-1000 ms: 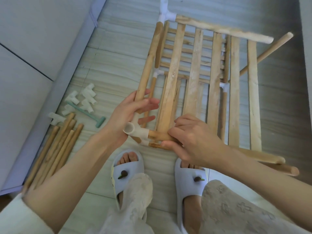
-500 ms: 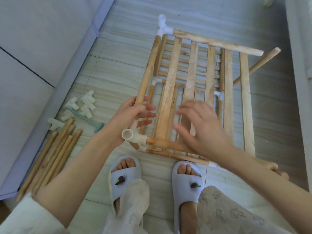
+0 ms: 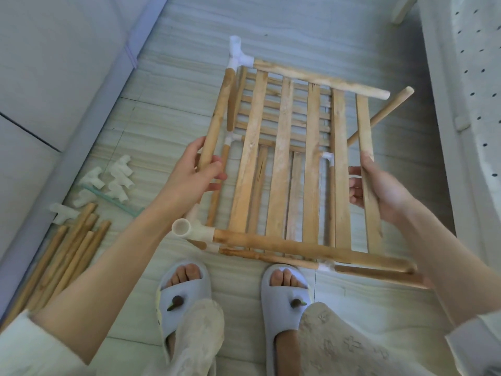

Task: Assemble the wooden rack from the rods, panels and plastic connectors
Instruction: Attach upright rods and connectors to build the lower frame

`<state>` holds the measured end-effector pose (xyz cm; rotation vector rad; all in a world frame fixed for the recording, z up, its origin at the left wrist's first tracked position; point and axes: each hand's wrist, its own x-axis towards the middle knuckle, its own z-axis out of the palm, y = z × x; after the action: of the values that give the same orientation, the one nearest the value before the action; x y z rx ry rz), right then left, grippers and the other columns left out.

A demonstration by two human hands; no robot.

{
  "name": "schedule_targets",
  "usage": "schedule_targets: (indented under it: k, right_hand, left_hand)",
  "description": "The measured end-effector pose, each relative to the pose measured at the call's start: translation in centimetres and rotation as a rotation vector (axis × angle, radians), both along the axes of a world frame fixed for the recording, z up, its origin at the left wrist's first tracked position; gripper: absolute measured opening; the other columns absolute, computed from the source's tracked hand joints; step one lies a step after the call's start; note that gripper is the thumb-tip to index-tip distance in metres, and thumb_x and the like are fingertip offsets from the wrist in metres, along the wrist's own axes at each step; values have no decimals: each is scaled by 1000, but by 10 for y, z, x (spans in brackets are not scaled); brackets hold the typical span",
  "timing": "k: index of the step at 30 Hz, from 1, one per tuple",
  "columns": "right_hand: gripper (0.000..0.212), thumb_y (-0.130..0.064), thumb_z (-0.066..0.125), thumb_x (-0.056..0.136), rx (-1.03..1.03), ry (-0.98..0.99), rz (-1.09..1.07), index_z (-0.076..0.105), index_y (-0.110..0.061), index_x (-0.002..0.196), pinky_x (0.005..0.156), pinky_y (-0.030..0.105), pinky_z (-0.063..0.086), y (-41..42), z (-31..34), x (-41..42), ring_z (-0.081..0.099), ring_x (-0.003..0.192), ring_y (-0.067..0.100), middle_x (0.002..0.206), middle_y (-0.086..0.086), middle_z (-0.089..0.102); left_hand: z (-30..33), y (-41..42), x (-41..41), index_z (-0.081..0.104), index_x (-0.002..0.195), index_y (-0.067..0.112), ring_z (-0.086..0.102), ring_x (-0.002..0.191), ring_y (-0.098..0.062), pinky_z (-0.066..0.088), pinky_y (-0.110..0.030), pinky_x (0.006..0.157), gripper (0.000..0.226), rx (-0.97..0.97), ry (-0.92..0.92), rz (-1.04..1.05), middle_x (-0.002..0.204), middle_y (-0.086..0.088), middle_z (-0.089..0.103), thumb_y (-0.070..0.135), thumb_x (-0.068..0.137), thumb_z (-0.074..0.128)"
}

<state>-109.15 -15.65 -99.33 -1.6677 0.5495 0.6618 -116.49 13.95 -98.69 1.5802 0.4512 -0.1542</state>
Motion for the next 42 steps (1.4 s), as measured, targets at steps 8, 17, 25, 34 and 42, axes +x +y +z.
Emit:
schedule_targets:
  k: [8, 17, 25, 34, 42]
  right_hand:
    - [51, -47, 25, 100, -20, -140, 25, 42, -11, 69, 40, 21, 31, 1, 3, 3, 30, 31, 11, 33, -4, 42]
    - [47, -46, 29, 100, 93, -108, -58, 36, -14, 66, 36, 15, 31, 3, -2, 1, 29, 32, 12, 36, -2, 47]
    - [44, -50, 41, 96, 75, -54, -135, 47, -11, 75, 41, 20, 41, 1, -2, 2, 40, 42, 13, 61, 5, 57]
    - [50, -33, 42, 97, -666, -445, 85, 35, -8, 140, 95, 34, 38, 18, 8, -7, 49, 110, 19, 124, -1, 48]
    - [35, -18, 46, 97, -830, -1006, 539, 54, 1, 125, 108, 35, 26, 97, 18, -25, 41, 129, 33, 133, 21, 50]
  left_hand:
    - [-5, -11, -12, 29, 136, 33, 67, 90, -18, 58, -36, 77, 49, -120, -68, -11, 114, -6, 59, 6, 97, 41]
    - [-7, -7, -8, 27, 146, 23, 65, 99, -20, 54, -44, 87, 52, -48, -62, 28, 114, -3, 61, 9, 98, 42]
    - [-1, -2, -15, 55, 126, 12, 66, 97, -27, 54, -45, 87, 31, -259, -43, 320, 109, -12, 68, 14, 101, 37]
    - [-4, 9, -74, 62, 108, 17, 60, 108, -21, 52, -40, 88, 34, -14, -196, 186, 113, 0, 64, 32, 96, 34]
    - [-7, -22, -78, 63, 89, 13, 56, 83, 2, 40, -9, 69, 27, 171, -381, 347, 91, -1, 62, 21, 92, 37]
